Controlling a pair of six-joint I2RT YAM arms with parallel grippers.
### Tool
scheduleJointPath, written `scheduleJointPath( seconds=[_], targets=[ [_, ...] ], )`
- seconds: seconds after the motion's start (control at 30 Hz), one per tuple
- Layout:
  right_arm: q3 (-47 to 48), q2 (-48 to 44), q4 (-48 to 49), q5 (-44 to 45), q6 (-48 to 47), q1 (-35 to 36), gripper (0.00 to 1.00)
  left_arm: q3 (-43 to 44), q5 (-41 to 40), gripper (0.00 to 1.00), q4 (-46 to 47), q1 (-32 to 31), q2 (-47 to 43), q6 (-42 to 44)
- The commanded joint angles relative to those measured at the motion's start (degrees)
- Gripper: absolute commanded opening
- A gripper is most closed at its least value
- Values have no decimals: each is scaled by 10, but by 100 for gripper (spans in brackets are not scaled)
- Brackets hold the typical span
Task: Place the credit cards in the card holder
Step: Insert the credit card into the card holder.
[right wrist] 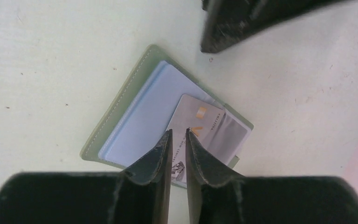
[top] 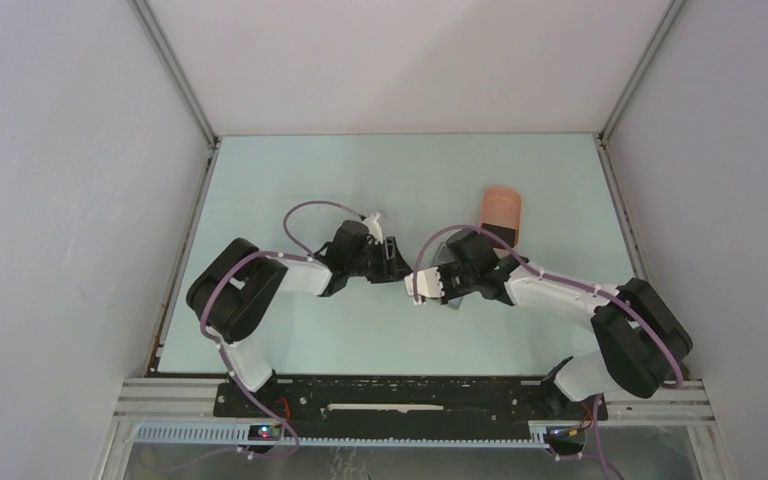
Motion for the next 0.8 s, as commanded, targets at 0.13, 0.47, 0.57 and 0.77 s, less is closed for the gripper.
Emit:
scheduleJointPath(
  seconds=[0.13, 0.47, 0.57, 0.77],
  targets=[
    [70, -9, -64, -102, 127, -49, 37, -108, 0, 46, 172, -2, -77, -15],
    [129, 52, -68, -105, 252, -95, 43, -136, 4, 31, 353, -47, -25, -74],
    [148, 75, -70, -118, 288, -127, 42, -142, -4, 31, 392, -56, -15, -106],
    [195, 128, -86, -104, 370, -167, 45, -140, -28, 31, 420, -80, 19, -163]
  ],
)
